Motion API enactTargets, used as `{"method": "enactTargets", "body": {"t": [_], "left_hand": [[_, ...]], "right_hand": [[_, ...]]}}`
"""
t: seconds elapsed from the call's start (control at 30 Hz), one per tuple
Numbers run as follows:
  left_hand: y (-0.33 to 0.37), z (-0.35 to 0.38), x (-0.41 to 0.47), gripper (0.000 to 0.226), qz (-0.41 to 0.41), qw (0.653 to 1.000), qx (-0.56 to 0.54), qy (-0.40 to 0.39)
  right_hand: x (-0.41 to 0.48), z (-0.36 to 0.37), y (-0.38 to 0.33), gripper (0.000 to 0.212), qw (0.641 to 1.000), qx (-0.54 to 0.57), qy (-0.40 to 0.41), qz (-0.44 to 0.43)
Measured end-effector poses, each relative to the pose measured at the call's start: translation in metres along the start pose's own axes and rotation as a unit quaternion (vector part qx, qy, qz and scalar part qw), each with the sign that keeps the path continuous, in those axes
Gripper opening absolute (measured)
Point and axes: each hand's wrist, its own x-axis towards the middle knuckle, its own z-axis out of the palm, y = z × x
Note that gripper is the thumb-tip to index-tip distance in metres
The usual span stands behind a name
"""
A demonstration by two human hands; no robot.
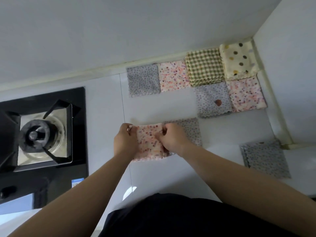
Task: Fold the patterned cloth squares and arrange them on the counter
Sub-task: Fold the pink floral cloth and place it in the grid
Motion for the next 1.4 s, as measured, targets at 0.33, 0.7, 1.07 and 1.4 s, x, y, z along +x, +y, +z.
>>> {"method": "enactTargets", "body": {"t": [0.33,0.7,1.07,1.4], "left_hand": [[0.000,0.011,0.003,0.017,0.002,0.997,0.080,0.013],[-0.013,0.008,0.011,0.028,0.137,0.969,0.206,0.013],[0.022,-0.015,0.019,0.032,0.116,0.974,0.147,-0.124],[0.100,-0.011,0.004,0.046,0.075,0.931,-0.019,-0.358]], "right_hand": [[0.007,0.012,0.010,0.030,0.997,-0.048,0.060,-0.011],[0.003,0.009,0.000,0.024,0.980,-0.179,0.059,-0.061],[-0.013,-0.013,-0.012,0.036,0.971,0.236,-0.023,-0.023],[-0.025,-0.105,0.017,0.024,0.964,0.242,0.052,-0.093]]}}
